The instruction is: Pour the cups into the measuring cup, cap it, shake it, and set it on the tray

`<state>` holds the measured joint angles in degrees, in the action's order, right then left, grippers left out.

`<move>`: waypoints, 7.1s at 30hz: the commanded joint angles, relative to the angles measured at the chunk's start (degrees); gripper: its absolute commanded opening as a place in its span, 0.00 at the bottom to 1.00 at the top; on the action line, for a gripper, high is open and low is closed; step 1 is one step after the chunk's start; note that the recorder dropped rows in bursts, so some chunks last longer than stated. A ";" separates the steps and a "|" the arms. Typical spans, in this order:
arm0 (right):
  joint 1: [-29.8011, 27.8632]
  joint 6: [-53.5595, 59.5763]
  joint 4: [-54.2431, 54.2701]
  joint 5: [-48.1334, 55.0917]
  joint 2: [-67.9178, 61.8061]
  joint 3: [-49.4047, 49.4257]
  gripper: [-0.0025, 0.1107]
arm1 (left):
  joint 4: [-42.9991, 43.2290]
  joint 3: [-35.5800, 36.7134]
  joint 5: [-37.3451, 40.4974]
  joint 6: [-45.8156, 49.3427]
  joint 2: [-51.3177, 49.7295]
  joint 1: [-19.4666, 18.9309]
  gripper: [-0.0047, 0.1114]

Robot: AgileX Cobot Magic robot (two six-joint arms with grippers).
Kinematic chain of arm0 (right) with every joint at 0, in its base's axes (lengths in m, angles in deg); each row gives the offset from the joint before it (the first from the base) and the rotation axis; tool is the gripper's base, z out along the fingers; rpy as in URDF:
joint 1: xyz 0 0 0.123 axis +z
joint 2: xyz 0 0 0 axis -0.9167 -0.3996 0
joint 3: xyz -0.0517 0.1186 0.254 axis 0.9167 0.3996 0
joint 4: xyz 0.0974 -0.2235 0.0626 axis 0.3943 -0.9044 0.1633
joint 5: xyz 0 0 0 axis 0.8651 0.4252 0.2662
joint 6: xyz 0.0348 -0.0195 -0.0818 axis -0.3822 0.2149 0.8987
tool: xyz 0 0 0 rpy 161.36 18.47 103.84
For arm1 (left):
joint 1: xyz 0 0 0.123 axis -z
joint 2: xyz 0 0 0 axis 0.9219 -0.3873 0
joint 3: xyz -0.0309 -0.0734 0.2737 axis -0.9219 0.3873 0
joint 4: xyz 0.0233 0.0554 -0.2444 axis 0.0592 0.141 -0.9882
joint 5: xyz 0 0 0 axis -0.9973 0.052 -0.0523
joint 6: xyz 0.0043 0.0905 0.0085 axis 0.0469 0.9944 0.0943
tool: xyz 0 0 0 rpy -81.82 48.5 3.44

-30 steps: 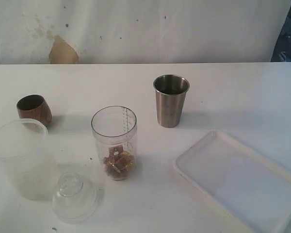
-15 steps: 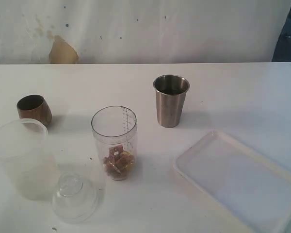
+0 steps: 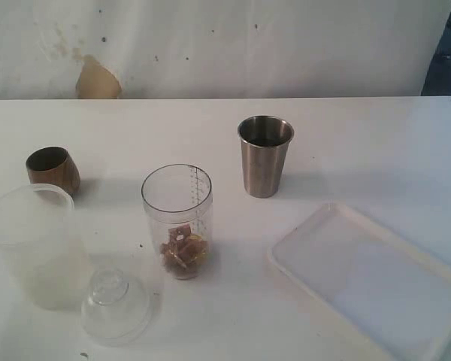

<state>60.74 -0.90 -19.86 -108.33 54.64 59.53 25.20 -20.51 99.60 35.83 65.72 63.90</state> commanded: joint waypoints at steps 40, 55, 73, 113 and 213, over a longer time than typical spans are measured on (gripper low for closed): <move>0.02 -24.98 -45.01 -28.59 -82.07 -27.81 0.85 | -0.48 0.30 -0.82 -0.16 0.26 0.00 0.05; 5.07 -11.71 -35.86 -29.22 -106.93 -36.19 0.85 | -0.48 0.30 -0.82 -0.16 0.26 0.00 0.05; 9.35 -10.91 -32.80 -32.88 -122.61 -53.26 0.85 | -0.48 0.30 -0.82 -0.16 0.26 0.00 0.05; 11.91 -11.54 -40.03 -33.03 -118.38 -58.64 0.02 | -0.48 0.30 -0.82 -0.16 0.26 0.00 0.05; 18.36 42.13 -48.24 -29.56 -108.17 -62.10 0.02 | -0.48 0.30 -0.82 -0.16 0.26 0.00 0.05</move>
<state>79.01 39.57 -69.80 -135.88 -54.59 -1.92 25.16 -20.51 99.60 35.83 65.72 63.90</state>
